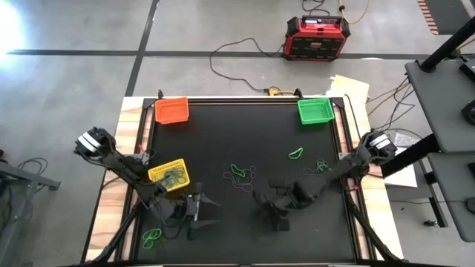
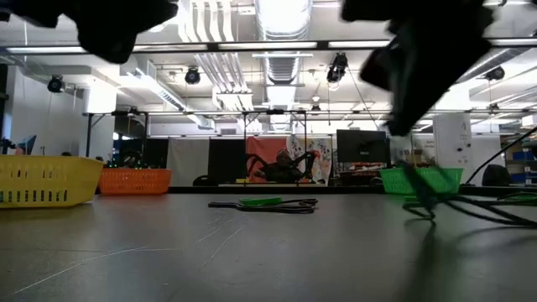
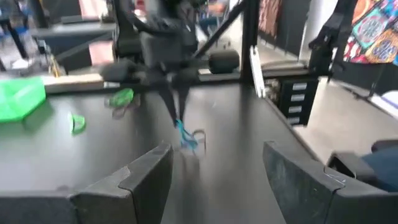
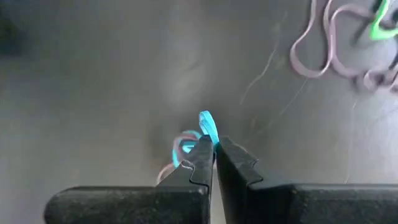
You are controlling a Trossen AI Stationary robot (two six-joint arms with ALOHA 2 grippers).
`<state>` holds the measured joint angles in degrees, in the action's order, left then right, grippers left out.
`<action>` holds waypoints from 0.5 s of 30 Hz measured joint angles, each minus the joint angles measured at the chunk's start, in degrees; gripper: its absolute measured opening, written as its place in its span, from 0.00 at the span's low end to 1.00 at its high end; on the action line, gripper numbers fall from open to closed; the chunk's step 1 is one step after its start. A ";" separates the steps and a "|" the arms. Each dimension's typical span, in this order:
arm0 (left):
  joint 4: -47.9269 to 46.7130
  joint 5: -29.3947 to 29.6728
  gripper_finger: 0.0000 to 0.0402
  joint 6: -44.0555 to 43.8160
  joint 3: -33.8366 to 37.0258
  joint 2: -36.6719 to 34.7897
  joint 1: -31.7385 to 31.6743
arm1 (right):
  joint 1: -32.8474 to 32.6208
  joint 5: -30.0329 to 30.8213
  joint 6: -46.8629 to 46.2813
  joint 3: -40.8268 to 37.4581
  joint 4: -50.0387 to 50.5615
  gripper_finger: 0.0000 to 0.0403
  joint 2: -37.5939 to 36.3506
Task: Sort rubber bands into baskets
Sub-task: Put the blue rubber band into the yellow bin
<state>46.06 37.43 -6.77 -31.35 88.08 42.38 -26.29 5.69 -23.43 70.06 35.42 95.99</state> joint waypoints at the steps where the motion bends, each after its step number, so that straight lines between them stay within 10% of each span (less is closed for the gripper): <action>1: -1.47 0.07 0.58 -1.50 0.00 -0.38 0.10 | 0.64 -0.52 1.01 -0.14 -1.03 0.02 0.10; 9: -5.58 0.98 0.58 -4.15 0.02 -1.12 -0.16 | 2.81 2.08 11.38 -0.72 -16.52 0.02 0.45; 15: -8.98 1.05 0.58 -5.25 0.02 -4.15 0.11 | 6.62 9.72 12.94 -0.90 -8.27 0.02 -0.48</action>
<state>37.08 38.48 -12.02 -31.33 83.93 42.49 -19.67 15.41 -10.48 69.16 27.15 95.51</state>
